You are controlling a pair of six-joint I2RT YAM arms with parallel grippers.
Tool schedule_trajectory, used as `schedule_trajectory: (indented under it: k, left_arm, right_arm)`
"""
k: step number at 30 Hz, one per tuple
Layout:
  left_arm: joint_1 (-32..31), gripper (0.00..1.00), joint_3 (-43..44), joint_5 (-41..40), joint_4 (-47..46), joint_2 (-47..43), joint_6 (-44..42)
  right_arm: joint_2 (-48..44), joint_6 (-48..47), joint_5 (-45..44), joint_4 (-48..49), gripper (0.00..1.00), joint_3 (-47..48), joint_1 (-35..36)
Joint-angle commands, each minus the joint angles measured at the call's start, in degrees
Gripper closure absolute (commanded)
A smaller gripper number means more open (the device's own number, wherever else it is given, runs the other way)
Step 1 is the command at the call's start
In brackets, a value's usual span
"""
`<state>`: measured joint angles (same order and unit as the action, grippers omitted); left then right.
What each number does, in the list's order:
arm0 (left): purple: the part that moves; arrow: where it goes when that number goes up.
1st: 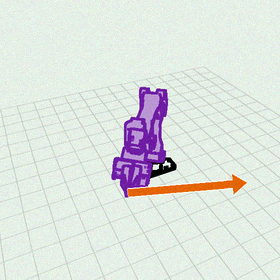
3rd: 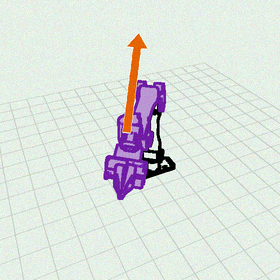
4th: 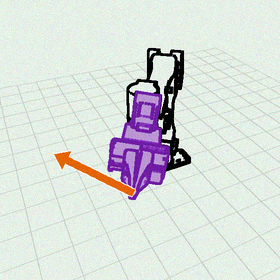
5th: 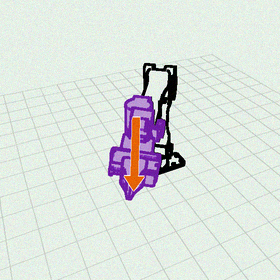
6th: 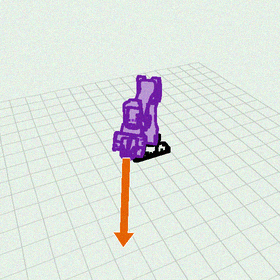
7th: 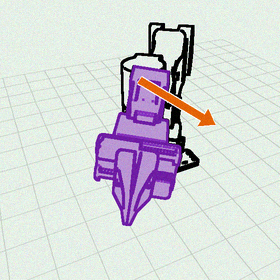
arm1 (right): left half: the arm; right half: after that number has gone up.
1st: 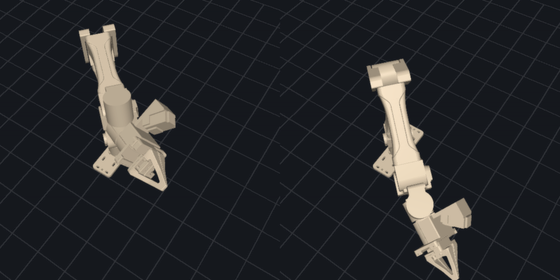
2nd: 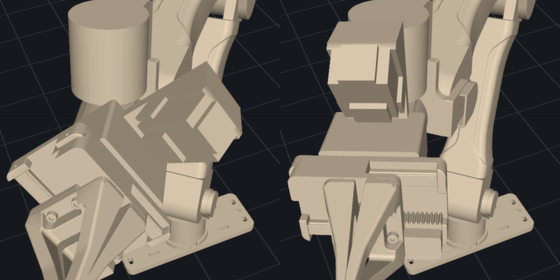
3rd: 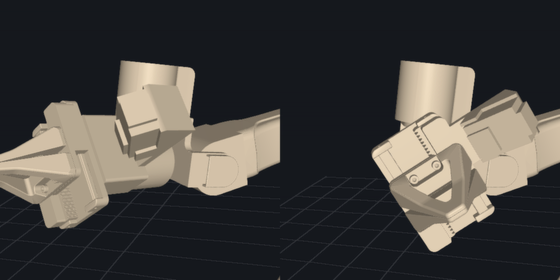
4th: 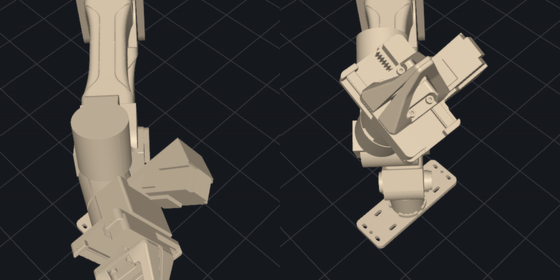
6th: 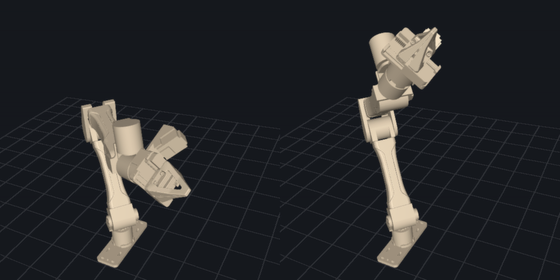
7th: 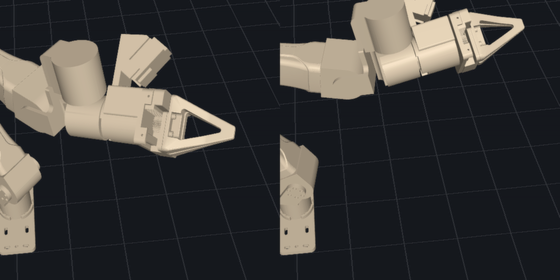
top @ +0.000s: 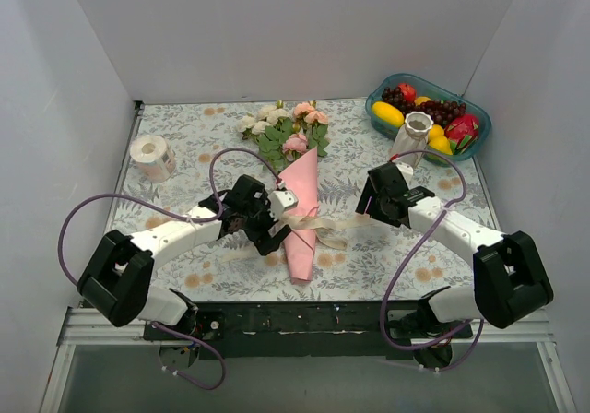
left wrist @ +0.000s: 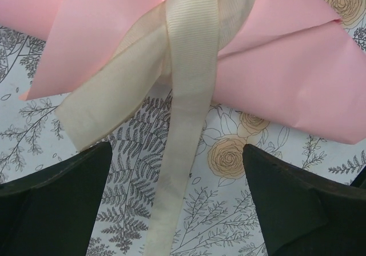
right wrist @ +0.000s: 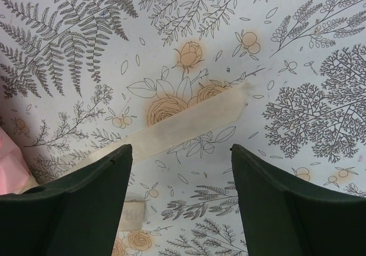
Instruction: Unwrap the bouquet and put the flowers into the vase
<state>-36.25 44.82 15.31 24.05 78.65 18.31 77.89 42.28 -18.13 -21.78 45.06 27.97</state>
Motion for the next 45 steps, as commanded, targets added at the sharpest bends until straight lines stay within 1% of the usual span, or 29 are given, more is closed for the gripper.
schedule_trajectory:
  k: [1, 8, 10, 12, 13, 14, 15, 16, 17, 19, 20, 23, 27, 31, 33, 37, 39, 43, 45]
  left_arm:
    - [-0.9, 0.02, -0.9, 2.1, -5.7, 1.8, -2.0]
    - [-2.2, 0.02, -2.4, -0.9, -12.7, 5.5, -2.4]
    - [-2.3, 0.09, -2.5, -1.1, -13.9, 6.8, -2.7]
    - [-2.3, 0.18, -2.4, -1.2, -14.2, 7.6, -3.0]
    - [-2.3, 0.28, -2.5, -1.1, -14.7, 7.8, -3.0]
    - [-2.3, 0.33, -2.5, -0.9, -15.0, 8.0, -3.0]
    - [-2.3, 0.41, -2.7, -0.7, -15.1, 8.1, -3.1]
    - [-2.3, 0.53, -2.6, -0.6, -15.3, 8.2, -3.0]
    - [-2.3, 0.61, -2.6, -0.6, -15.2, 8.4, -2.9]
    - [-2.3, 0.72, -2.7, -0.9, -15.2, 8.3, -2.6]
    - [-2.3, 0.82, -2.7, -0.9, -15.2, 7.8, -2.5]
    - [-2.3, 0.91, -3.2, -1.9, -15.2, 6.5, -2.7]
    - [-2.3, 0.94, -2.9, -2.3, -13.8, 3.6, -2.8]
    - [-2.3, 0.95, -2.1, -2.8, -11.6, 2.5, -2.3]
    - [-2.3, 0.95, -1.9, -3.0, -11.0, 2.2, -2.3]
    - [-2.3, 0.96, -2.0, -3.4, -10.2, 1.4, -2.7]
    - [-2.3, 0.96, -2.0, -3.4, -9.7, 1.2, -2.7]
    - [-2.3, 0.97, -1.9, -3.9, -9.6, 0.9, -2.9]
    - [-2.3, 0.97, -1.8, -4.1, -9.5, 0.6, -3.0]
  right_arm:
    - [-2.7, 0.6, -2.3, 1.3, 0.23, -0.6, 0.5]
    - [-3.0, 0.8, -2.0, 2.4, 0.24, -2.0, 0.6]
    - [-2.4, 1.3, -1.5, 2.4, 0.25, -1.8, 0.6]
    - [-2.0, 1.4, -1.4, 2.4, 0.25, -1.7, 0.7]
    - [-1.7, 1.4, -1.5, 2.7, 0.25, -1.7, 0.8]
    - [-1.6, 1.3, -1.6, 2.8, 0.25, -1.8, 0.8]
    - [-1.4, 1.3, -1.6, 3.0, 0.26, -1.8, 0.8]
    - [-1.1, 1.1, -1.5, 3.4, 0.26, -1.7, 0.8]
    - [-0.7, 1.0, -1.2, 3.7, 0.26, -1.8, 0.8]
    - [0.3, 1.0, -0.9, 4.6, 0.26, -1.6, 0.8]
    - [0.8, 1.0, -0.4, 5.0, 0.26, -1.6, 0.8]
    - [3.1, 1.3, 0.2, 6.8, 0.27, -1.0, 1.2]
    - [7.6, 2.4, 0.8, 8.6, 0.26, 1.3, 2.9]
    - [13.8, 4.6, -0.7, 5.6, 0.24, 5.6, 4.6]
    - [14.6, 5.7, -0.9, 5.1, 0.25, 6.3, 5.3]
    - [15.1, 7.0, -0.9, 5.3, 0.32, 5.4, 5.6]
    - [15.5, 7.3, -0.9, 4.2, 0.34, 5.6, 5.7]
    - [16.9, 6.9, -0.9, 2.6, 0.49, 6.2, 5.7]
    - [17.4, 6.8, -1.1, 1.3, 0.51, 6.4, 5.9]
